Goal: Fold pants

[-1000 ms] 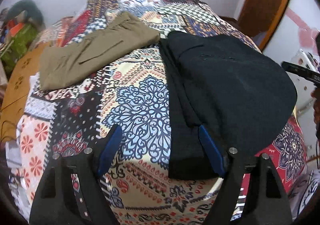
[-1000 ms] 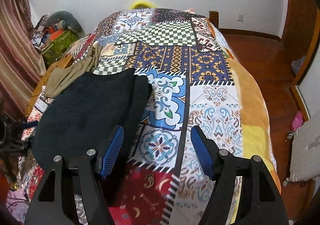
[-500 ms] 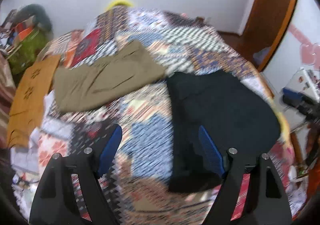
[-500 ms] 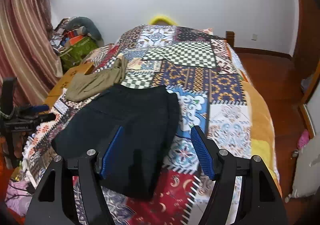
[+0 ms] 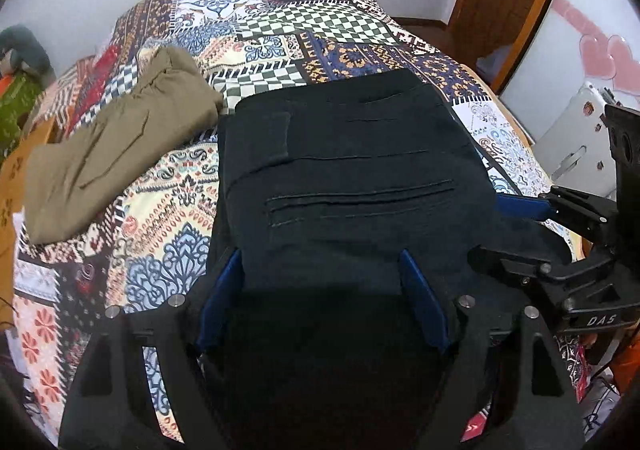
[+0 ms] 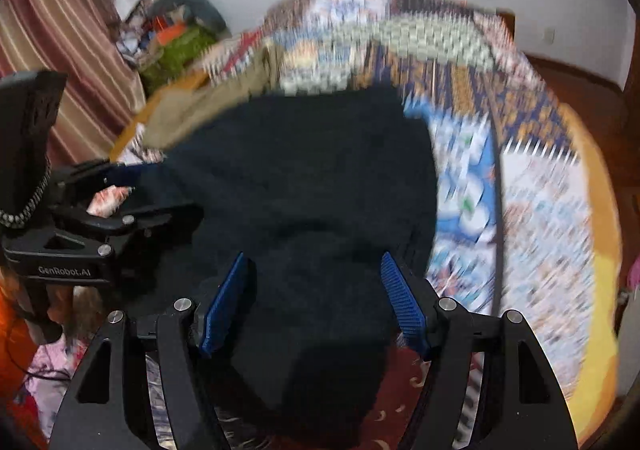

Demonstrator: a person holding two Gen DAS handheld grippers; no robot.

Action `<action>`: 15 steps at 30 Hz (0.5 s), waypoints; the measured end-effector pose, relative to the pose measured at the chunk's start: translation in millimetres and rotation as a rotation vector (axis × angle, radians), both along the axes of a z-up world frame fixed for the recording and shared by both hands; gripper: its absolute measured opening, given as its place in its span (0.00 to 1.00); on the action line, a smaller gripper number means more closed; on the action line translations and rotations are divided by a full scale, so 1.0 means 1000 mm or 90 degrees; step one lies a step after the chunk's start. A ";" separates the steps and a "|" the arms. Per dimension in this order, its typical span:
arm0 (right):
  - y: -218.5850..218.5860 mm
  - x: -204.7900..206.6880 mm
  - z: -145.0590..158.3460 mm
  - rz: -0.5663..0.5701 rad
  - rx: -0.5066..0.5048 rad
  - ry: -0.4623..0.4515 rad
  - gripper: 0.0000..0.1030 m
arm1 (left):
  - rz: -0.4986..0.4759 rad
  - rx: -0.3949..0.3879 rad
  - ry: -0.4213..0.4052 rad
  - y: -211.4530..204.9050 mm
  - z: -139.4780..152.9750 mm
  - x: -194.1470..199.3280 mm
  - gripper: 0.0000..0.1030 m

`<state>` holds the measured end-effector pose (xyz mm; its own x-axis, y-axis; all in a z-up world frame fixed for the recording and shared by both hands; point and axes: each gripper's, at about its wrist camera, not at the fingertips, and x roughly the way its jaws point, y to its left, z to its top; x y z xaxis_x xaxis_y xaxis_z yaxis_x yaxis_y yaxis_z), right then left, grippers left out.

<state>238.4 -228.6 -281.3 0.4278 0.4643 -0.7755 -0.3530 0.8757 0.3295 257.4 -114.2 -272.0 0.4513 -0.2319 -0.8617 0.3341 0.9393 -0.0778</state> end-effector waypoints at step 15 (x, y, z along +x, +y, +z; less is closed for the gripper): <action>-0.033 0.001 0.030 -0.053 -0.027 -0.011 0.65 | 0.026 0.007 -0.031 0.040 0.040 0.004 0.83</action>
<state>239.6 -261.3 -251.1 0.4772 0.3931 -0.7860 -0.2831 0.9155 0.2859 261.4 -74.2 -232.4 0.5018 -0.2035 -0.8407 0.2990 0.9528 -0.0521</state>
